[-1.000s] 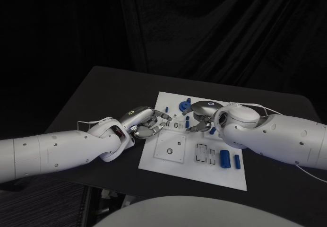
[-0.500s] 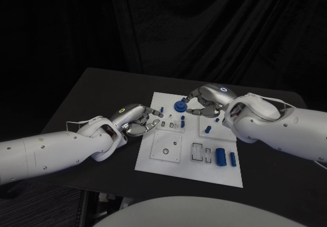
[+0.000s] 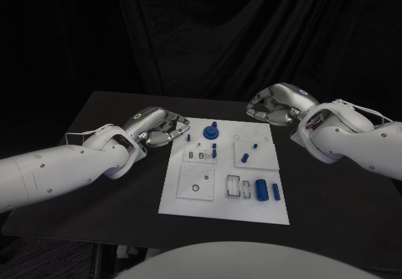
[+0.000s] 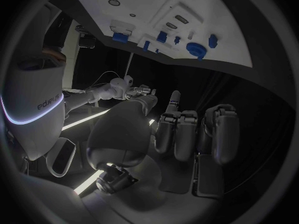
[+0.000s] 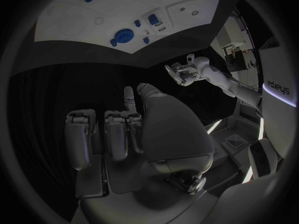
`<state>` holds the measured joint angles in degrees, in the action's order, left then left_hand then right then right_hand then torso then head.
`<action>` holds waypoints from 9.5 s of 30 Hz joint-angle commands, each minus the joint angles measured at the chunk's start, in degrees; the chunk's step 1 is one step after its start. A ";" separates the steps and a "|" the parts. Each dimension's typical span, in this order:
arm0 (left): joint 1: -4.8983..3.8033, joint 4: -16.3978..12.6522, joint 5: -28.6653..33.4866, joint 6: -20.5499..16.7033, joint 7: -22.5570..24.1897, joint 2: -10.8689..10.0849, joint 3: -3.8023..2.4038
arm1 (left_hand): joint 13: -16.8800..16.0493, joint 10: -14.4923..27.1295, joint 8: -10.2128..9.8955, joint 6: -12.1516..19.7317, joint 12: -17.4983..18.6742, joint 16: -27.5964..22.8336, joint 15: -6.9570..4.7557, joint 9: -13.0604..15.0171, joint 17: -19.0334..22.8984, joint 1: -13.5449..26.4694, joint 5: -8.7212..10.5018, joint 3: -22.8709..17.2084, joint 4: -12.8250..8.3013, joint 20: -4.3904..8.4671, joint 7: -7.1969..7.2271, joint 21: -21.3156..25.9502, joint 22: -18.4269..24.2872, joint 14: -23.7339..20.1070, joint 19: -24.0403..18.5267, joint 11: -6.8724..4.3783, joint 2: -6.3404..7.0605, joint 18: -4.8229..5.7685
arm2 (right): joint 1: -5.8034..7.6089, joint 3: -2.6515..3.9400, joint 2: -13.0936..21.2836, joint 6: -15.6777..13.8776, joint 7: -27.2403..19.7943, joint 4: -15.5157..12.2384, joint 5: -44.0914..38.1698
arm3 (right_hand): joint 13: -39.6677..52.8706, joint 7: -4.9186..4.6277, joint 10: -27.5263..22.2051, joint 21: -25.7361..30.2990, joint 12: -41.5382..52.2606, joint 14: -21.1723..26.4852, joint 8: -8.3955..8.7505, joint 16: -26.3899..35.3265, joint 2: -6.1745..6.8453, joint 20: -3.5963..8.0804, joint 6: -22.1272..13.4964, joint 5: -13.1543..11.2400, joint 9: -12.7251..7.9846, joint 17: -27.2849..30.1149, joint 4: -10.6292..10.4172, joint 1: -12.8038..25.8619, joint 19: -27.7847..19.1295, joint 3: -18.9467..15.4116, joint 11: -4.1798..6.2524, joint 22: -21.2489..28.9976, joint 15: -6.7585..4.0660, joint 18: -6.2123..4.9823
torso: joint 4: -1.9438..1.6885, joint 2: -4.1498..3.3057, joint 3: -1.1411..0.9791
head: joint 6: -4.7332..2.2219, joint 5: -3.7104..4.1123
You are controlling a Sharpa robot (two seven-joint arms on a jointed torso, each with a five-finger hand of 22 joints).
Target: Assemble the parts on the task board
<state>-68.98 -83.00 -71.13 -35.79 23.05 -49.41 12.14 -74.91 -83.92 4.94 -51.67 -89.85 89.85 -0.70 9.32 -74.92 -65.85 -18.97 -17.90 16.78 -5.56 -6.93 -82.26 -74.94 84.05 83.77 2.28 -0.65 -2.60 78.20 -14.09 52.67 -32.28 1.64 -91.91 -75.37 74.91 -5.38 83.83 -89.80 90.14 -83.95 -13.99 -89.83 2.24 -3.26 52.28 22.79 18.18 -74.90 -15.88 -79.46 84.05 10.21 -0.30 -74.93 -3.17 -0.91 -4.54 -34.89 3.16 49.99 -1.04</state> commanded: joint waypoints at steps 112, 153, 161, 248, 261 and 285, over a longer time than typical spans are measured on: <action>-7.55 11.23 16.22 49.54 -58.03 21.98 -0.05 | -15.09 -6.08 12.56 -4.74 -0.15 0.15 -2.79 30.19 -15.08 1.65 7.99 15.90 -2.14 2.69 3.48 2.94 -11.46 5.95 0.66 -2.90 -6.01 -0.04 | -1.41 -0.06 -0.21 11.62 4.90 1.32 6.03 | 15.09 -0.59 6.17 0.47 -0.14 -6.05 -1.70 -0.17 -0.94 -0.62 -1.83 -4.27 1.50 -15.10 -0.36 1.08 5.52 -0.50 -1.09 -14.80 0.84 0.70 | 5.95 -0.37 -4.24 | 0.01 -3.33; -7.43 11.41 16.22 49.29 -57.19 22.49 -0.06 | -15.09 -6.08 11.06 -5.21 -0.15 0.15 -2.67 29.95 -15.08 0.69 6.29 15.26 -2.97 2.56 3.39 3.71 -11.26 5.95 0.32 -2.80 -5.99 -0.20 | -1.43 -0.07 -0.90 15.06 6.18 2.04 6.03 | 15.09 -0.72 6.17 0.83 -0.14 -6.05 -1.63 -0.17 -1.02 -0.72 -2.17 -4.29 1.46 -15.10 -0.50 1.19 5.30 -0.46 -1.18 -14.65 0.91 0.60 | 5.96 -0.20 -4.09 | 0.01 -3.51; -7.41 11.43 16.22 49.55 -57.31 22.62 -0.06 | -15.09 -6.08 10.99 -5.25 -0.15 0.15 -2.67 29.94 -15.08 0.63 6.20 15.22 -3.03 2.55 3.39 3.85 -11.22 5.95 0.25 -2.80 -5.99 -0.24 | -1.43 -0.07 -1.00 15.29 6.28 2.07 6.04 | 15.09 -0.74 6.17 0.88 -0.14 -6.05 -1.62 -0.17 -1.02 -0.74 -2.21 -4.33 1.45 -15.10 -0.53 1.25 5.26 -0.48 -1.20 -14.63 0.93 0.58 | 5.96 -0.20 -4.08 | 0.01 -3.42; -6.37 7.29 16.22 44.26 -57.91 18.41 -0.05 | -15.09 -6.08 6.97 -9.50 -0.15 0.15 -3.49 36.35 -15.08 3.07 -6.05 -12.61 -15.13 3.27 4.22 5.11 -11.14 5.95 0.35 -3.72 2.31 -0.37 | -1.44 -0.07 -0.18 16.83 7.20 1.90 6.04 | 15.09 -0.70 6.17 1.81 -0.14 -6.05 -2.03 -0.17 -1.26 -0.89 -1.83 -4.27 1.58 -15.10 -0.31 0.93 4.67 -0.19 -1.26 -14.26 1.03 0.30 | 5.86 -0.05 -3.97 | 0.01 -4.44; -6.37 4.31 16.22 39.95 -58.45 14.50 -0.04 | -15.09 -6.08 6.99 -9.67 -0.15 0.15 -3.61 36.94 -15.08 4.65 -4.73 -13.63 -14.85 3.40 4.28 5.23 -11.10 5.95 0.40 -3.79 2.40 -0.39 | -1.47 -0.07 -0.12 17.23 7.44 2.12 6.04 | 15.09 -0.68 6.17 1.89 -0.14 -6.05 -2.11 -0.17 -1.26 -0.90 -1.77 -4.21 1.60 -15.10 -0.27 0.81 4.62 -0.13 -1.24 -14.23 1.02 0.27 | 5.83 0.06 -4.00 | 0.01 -4.90; -5.70 2.53 16.22 33.11 -58.87 11.46 -0.04 | -15.09 -6.08 7.29 -11.10 -0.15 0.15 -4.10 37.61 -15.08 6.48 -4.61 -13.54 -14.17 3.83 4.83 4.50 -11.29 5.95 1.03 -4.30 2.15 -0.23 | -1.47 -0.07 -0.19 17.51 7.99 2.02 6.30 | 15.09 -0.52 6.17 1.91 -0.14 -6.05 -2.39 -0.17 -1.16 -0.85 -1.44 -3.27 1.64 -15.10 -0.14 0.29 4.61 0.18 -1.09 -14.22 0.90 0.27 | 5.85 0.00 -4.04 | 0.01 -5.38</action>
<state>-74.83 -80.31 -55.31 -0.69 -35.83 -37.94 12.13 -74.91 -84.14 11.98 -60.93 -89.85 89.85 -4.41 46.87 -74.90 -59.88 -23.58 -29.53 4.10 -2.15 -3.59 -77.43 -74.90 83.84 83.86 -1.61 1.39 -2.60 76.87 -14.19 52.46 -15.13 8.58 -89.82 -69.22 74.91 -6.00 83.93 -88.19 90.14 -84.10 -16.19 -89.83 1.19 -3.69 50.44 19.32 19.80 -74.90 -15.96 -78.87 84.04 10.13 -1.23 -74.93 -2.60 -0.91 1.25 -34.86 -0.89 49.99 -6.45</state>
